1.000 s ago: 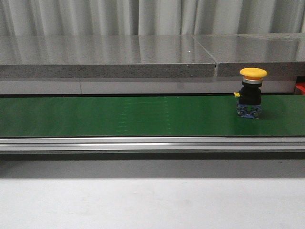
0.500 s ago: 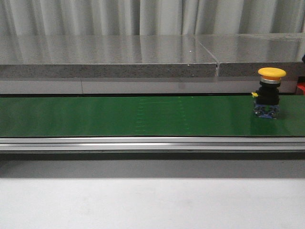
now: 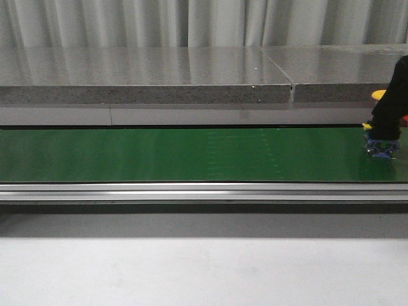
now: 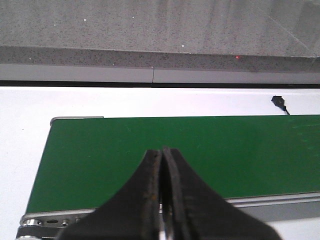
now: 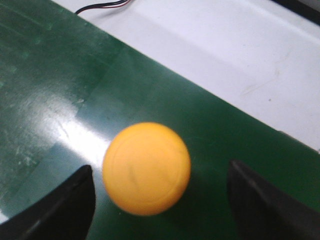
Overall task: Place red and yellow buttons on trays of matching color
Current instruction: 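Grasp the yellow button at the belt's end with the right gripper, then lower the yellow button into the yellow tray and open the right gripper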
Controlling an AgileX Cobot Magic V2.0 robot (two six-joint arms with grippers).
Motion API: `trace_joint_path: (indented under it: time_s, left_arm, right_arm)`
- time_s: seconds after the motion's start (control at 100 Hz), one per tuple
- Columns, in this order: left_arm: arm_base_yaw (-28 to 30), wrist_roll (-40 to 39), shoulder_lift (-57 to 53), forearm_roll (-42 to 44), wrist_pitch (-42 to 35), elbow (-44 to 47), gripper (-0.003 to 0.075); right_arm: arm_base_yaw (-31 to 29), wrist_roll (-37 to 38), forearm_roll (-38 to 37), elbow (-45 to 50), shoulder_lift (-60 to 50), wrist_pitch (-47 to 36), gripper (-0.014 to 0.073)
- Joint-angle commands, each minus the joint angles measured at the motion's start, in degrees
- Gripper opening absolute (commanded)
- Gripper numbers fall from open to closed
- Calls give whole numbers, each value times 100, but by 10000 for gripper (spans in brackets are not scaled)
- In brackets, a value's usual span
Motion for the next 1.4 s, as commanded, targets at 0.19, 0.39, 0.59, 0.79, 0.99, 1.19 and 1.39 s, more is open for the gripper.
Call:
trace_joint_path:
  time_s: [0.19,0.39,0.59,0.79,0.99,1.19,1.39]
  left_arm:
    - [-46,-9,40,-116,-372,-157,-19]
    - [-46,-9,40,-116,-372,-157,-19]
    - [-46,-9,40,-116,-372,-157,-19]
    - [-46,-9,40,-116,-372,-157,-19]
    - [-46,-9,40,-116,-372,-157,-19]
    - [-46,-9,40,-116,-372,-157,-19]
    - [-46,-9,40,-116,-372,-157,-19]
  right_arm:
    - [8,-59,355,-176,105,-626,409]
    - [8,-59,590,-176,177,-602,169]
    - [-3,-9,651,-176,144,-595,121]
    - [-255,558,651,-176,-260,-606,121]
    - [-1123,966,646,-176,-937,-386,121]
    - [-2567,1523,522,-171,-1380,81,121]
    - [-3791,2123,360,-101,-1417,-8,121]
